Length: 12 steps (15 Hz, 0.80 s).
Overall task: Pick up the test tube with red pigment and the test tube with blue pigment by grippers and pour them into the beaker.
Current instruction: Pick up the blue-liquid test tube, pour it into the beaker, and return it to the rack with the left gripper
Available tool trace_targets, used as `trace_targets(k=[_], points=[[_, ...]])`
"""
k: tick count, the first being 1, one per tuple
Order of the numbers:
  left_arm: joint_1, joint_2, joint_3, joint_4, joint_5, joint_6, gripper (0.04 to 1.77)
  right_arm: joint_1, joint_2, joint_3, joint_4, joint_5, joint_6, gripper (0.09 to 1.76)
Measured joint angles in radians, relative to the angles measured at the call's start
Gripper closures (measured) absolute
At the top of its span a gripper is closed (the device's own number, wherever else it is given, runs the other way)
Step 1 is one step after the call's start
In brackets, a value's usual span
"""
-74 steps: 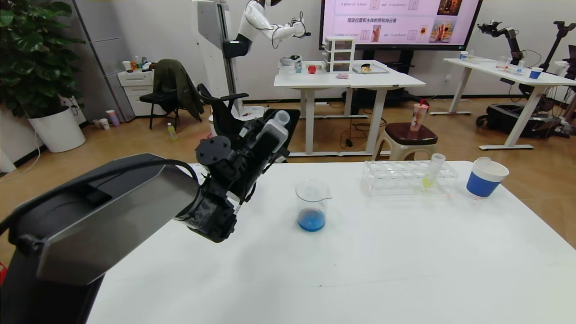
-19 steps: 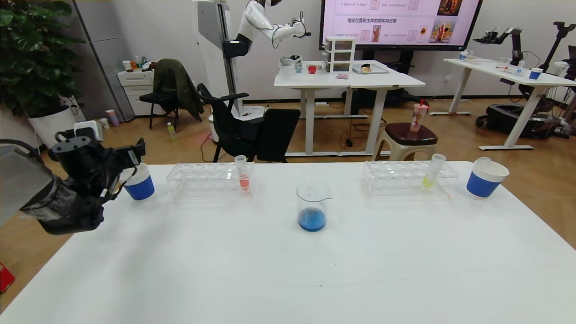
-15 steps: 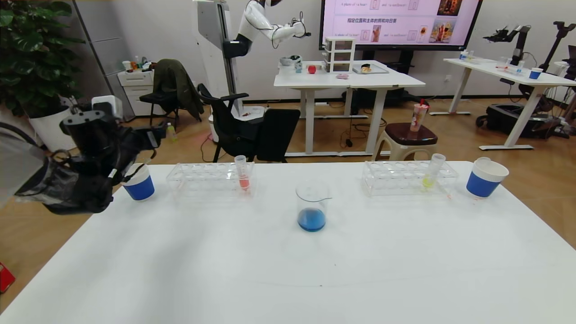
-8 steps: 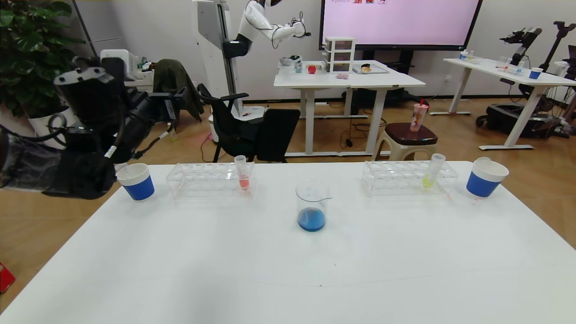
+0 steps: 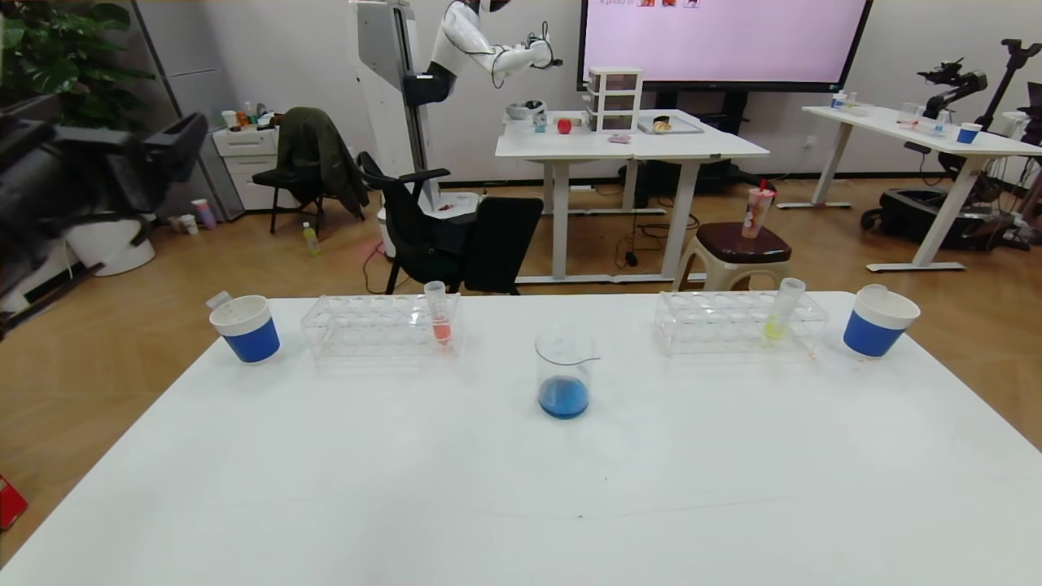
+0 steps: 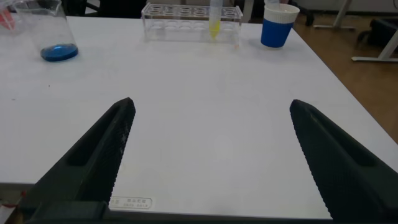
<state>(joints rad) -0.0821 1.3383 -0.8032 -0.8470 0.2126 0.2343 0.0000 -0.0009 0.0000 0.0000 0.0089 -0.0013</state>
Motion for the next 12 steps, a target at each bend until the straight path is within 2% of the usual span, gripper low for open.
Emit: trace_targets(k=[2, 4, 7, 9, 12], points=[[0.009, -0.187, 0.083, 0.118, 0.000, 0.015, 0.06, 0.000, 0.000, 0.000, 0.000, 0.000, 0.000, 0.11], [0.013, -0.383, 0.133, 0.300, 0.001, 0.036, 0.06, 0.000, 0.000, 0.000, 0.000, 0.000, 0.000, 0.11], [0.017, -0.670, 0.160, 0.622, 0.004, 0.057, 0.06, 0.000, 0.000, 0.000, 0.000, 0.000, 0.000, 0.11], [0.035, -0.826, 0.165, 0.783, 0.005, 0.062, 0.06, 0.000, 0.000, 0.000, 0.000, 0.000, 0.000, 0.11], [0.077, -1.001, 0.209, 0.843, -0.001, 0.061, 0.06, 0.000, 0.000, 0.000, 0.000, 0.000, 0.000, 0.11]])
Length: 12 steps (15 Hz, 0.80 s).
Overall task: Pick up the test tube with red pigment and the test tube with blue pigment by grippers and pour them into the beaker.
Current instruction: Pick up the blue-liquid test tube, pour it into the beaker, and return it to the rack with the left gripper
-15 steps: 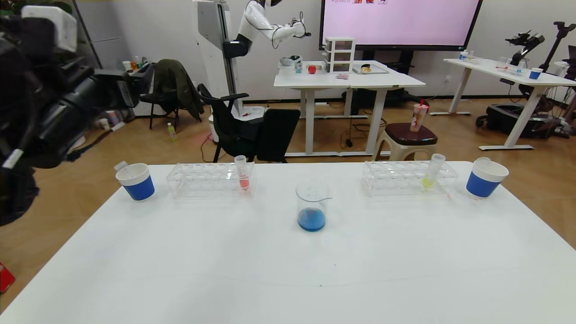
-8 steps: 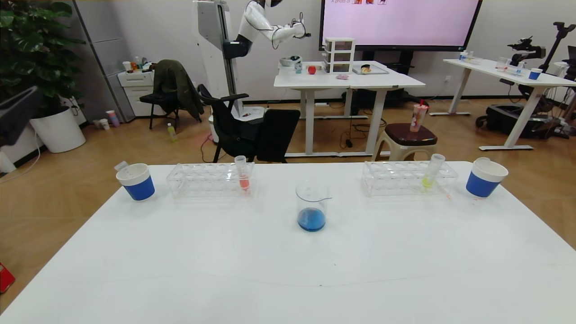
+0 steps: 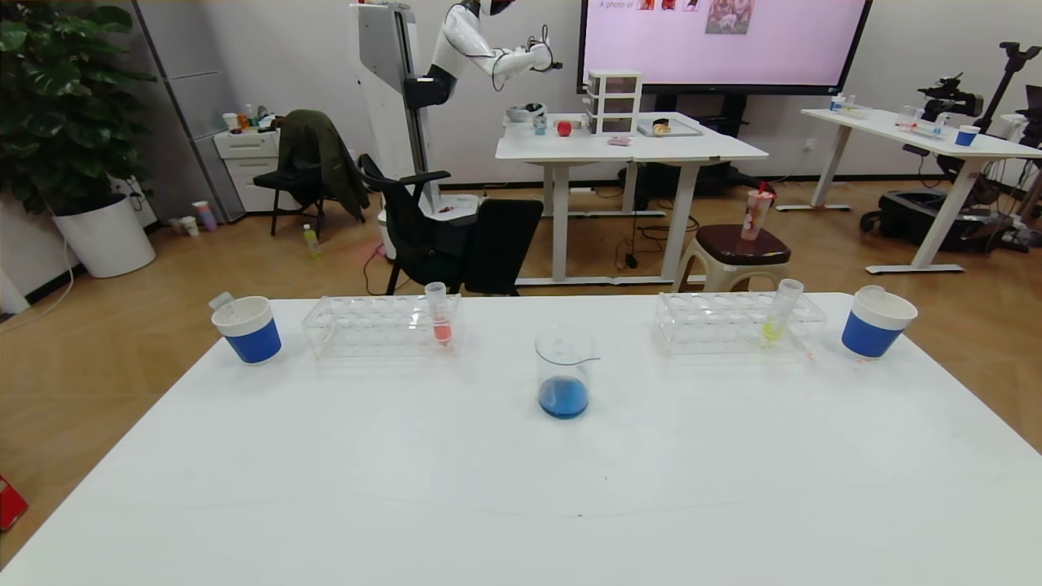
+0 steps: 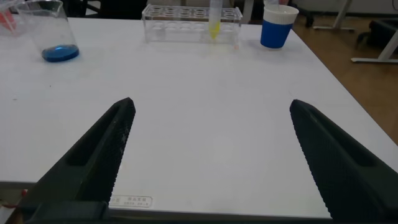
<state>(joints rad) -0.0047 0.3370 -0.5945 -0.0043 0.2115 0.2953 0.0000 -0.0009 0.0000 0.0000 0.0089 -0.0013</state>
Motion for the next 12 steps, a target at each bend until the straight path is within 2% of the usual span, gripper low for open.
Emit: trace_targets(k=[3, 5, 8, 10, 11, 12], points=[[0.002, -0.147, 0.077, 0.000, -0.017, -0.021, 0.06, 0.000, 0.000, 0.000, 0.000, 0.000, 0.000, 0.11], [0.002, -0.242, 0.147, -0.007, -0.084, -0.058, 0.06, 0.000, 0.000, 0.000, 0.000, 0.000, 0.000, 0.11], [0.003, -0.313, 0.306, -0.132, -0.149, -0.181, 0.06, 0.000, 0.000, 0.000, 0.000, 0.000, 0.000, 0.11], [0.003, -0.331, 0.456, -0.204, -0.186, -0.207, 0.06, 0.000, 0.000, 0.000, 0.000, 0.000, 0.000, 0.11], [0.003, -0.335, 0.519, -0.197, -0.206, -0.222, 0.06, 0.000, 0.000, 0.000, 0.000, 0.000, 0.000, 0.11], [0.003, -0.337, 0.557, -0.125, -0.233, -0.238, 0.06, 0.000, 0.000, 0.000, 0.000, 0.000, 0.000, 0.11]])
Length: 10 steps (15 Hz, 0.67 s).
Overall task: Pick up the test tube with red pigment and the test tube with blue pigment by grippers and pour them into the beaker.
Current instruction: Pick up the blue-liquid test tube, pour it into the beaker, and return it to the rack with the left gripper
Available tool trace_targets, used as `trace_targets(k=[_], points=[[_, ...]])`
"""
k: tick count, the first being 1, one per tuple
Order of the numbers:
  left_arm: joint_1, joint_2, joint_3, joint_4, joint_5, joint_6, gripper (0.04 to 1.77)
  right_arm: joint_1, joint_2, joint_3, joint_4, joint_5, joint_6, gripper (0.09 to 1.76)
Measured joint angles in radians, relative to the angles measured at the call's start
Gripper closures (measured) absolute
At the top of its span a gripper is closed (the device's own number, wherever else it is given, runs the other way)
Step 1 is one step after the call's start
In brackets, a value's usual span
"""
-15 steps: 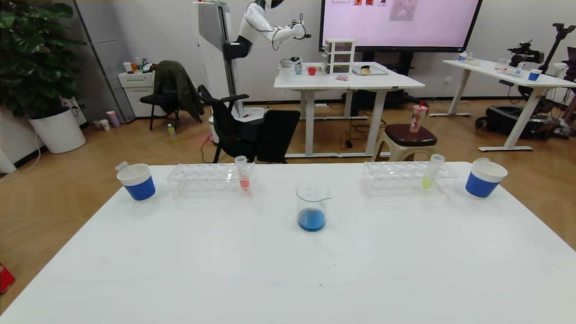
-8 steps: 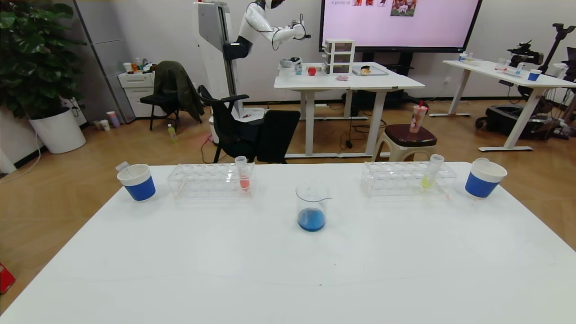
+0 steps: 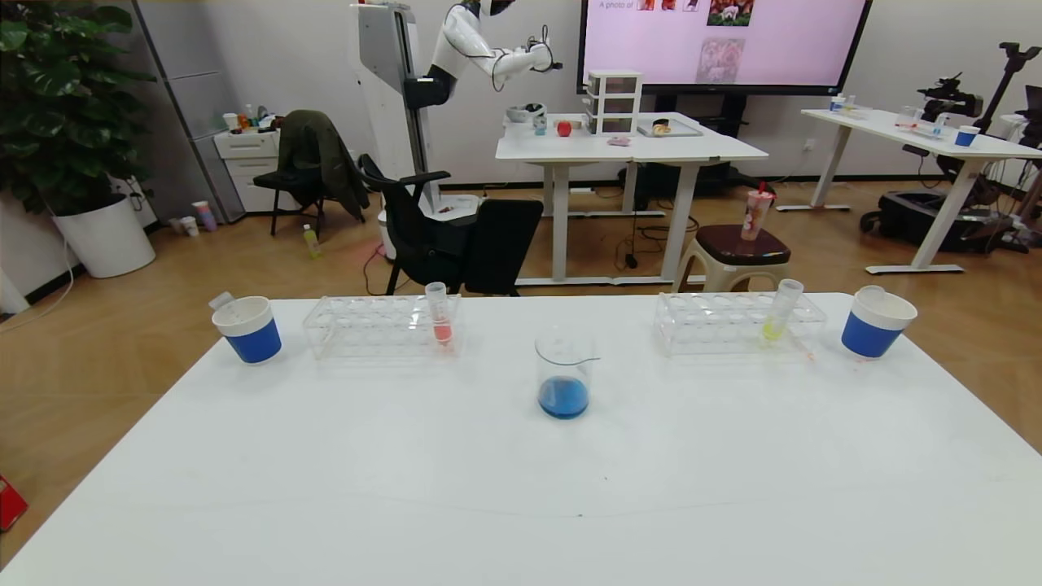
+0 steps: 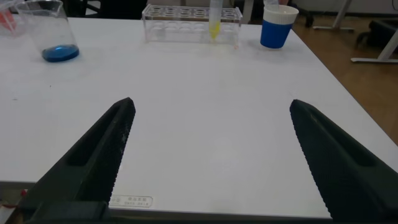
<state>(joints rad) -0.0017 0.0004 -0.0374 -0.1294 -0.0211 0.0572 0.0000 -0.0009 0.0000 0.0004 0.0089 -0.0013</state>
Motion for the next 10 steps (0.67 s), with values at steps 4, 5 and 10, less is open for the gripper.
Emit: trace_targets(k=[4, 5, 10], points=[[-0.001, -0.002, 0.012, 0.135, -0.034, -0.022, 0.06, 0.000, 0.000, 0.000, 0.000, 0.000, 0.000, 0.11], [-0.001, -0.002, 0.013, 0.127, -0.027, -0.016, 0.06, 0.000, 0.000, 0.000, 0.000, 0.000, 0.000, 0.11], [0.000, -0.002, 0.036, 0.131, 0.016, 0.008, 0.06, 0.000, 0.000, 0.000, 0.000, 0.000, 0.000, 0.11]])
